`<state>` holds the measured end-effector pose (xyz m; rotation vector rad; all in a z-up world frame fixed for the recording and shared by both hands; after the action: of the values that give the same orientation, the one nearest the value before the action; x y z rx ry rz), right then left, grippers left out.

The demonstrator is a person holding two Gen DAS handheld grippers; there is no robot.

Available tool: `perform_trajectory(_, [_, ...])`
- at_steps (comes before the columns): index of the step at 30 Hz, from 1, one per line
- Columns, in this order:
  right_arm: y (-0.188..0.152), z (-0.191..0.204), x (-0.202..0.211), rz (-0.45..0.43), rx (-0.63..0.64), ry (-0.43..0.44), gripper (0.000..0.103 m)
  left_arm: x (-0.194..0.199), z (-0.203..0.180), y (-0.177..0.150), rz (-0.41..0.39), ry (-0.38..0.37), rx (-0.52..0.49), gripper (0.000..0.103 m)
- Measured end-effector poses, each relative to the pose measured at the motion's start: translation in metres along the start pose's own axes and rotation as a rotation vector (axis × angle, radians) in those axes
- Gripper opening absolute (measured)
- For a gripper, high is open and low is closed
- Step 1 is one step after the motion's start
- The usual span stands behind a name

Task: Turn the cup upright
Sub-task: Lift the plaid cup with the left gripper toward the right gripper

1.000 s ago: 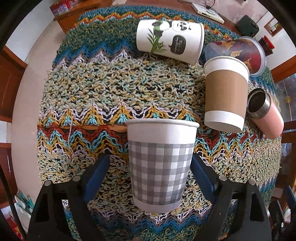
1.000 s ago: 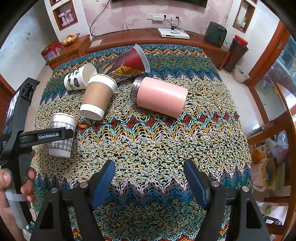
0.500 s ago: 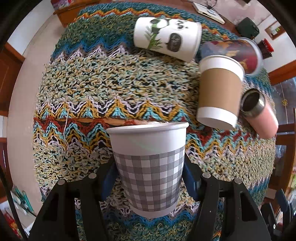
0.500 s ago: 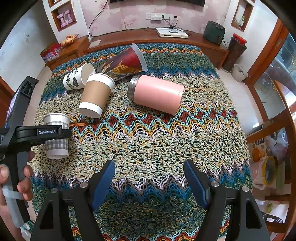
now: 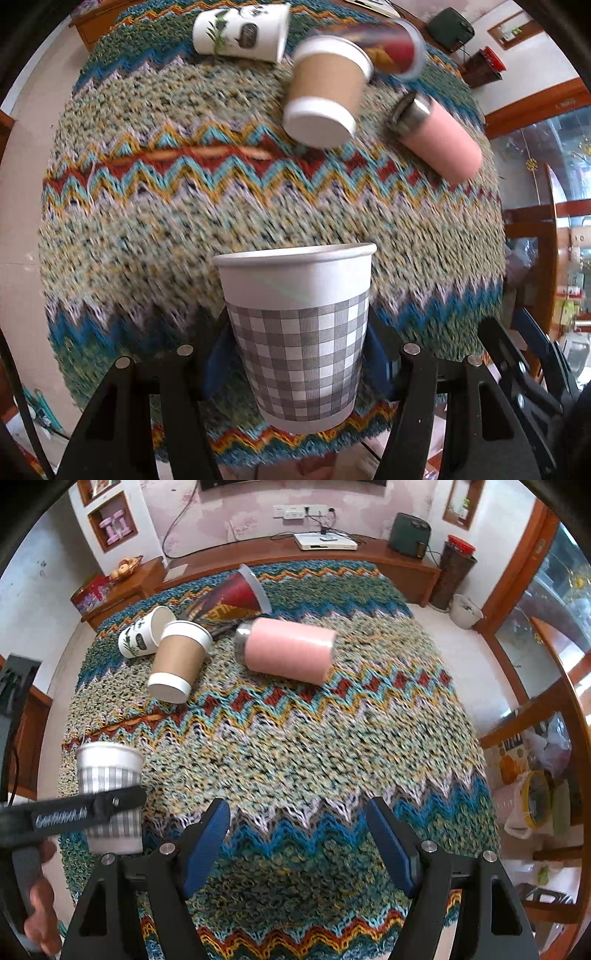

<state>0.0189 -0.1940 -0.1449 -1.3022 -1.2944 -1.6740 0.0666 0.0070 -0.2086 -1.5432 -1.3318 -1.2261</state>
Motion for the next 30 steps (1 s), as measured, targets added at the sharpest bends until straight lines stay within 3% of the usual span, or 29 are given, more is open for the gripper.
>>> perform_trajectory(3, [-0.011, -0.011, 0.0, 0.009, -0.027, -0.017, 0.077, -0.012, -0.014, -0.017, 0.011, -0.024, -0.006, 0.066])
perform_trajectory(10, [-0.041, -0.036, 0.004, 0.014, -0.09, -0.038, 0.077, -0.033, -0.04, -0.026, 0.009, -0.06, -0.004, 0.066])
perform_trajectory(17, [-0.067, -0.052, 0.011, 0.009, -0.128, -0.057, 0.077, -0.045, -0.069, -0.03, -0.029, -0.085, -0.068, 0.066])
perform_trajectory(30, [-0.073, -0.065, 0.01, 0.035, -0.113, -0.06, 0.077, -0.07, -0.086, -0.018, -0.026, -0.07, -0.05, 0.071])
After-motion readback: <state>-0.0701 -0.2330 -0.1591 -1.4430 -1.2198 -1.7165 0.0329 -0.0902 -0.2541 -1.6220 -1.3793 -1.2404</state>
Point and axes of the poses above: each gripper's, at about its wrist camera, not at the fingertips, and x roughly against the way its jaws point, z to its left, y to its top, the point moved 1 cm from there along -x, roughly the way its jaws point, and after that the axes turned 6 degrees about -x, right-handed, at the moved point
